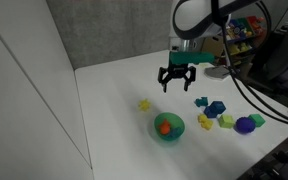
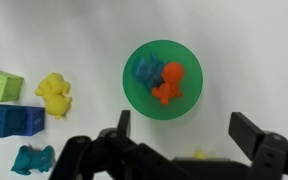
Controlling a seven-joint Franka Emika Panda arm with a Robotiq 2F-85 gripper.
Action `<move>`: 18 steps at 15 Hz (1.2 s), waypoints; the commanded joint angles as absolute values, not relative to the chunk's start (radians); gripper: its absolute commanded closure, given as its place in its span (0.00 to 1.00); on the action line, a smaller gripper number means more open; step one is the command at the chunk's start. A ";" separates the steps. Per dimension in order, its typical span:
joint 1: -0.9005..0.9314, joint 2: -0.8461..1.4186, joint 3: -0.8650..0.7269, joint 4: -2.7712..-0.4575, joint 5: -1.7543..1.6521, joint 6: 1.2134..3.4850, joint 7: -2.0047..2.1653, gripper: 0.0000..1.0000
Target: Put the orange plastic toy in the green bowl
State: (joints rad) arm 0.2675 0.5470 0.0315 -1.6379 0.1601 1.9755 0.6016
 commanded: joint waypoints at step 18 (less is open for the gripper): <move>0.054 -0.184 0.007 -2.109 -0.098 1.823 0.390 0.00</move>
State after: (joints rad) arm 0.0809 -0.0546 -0.0052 -1.9941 -0.0521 1.7991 0.4285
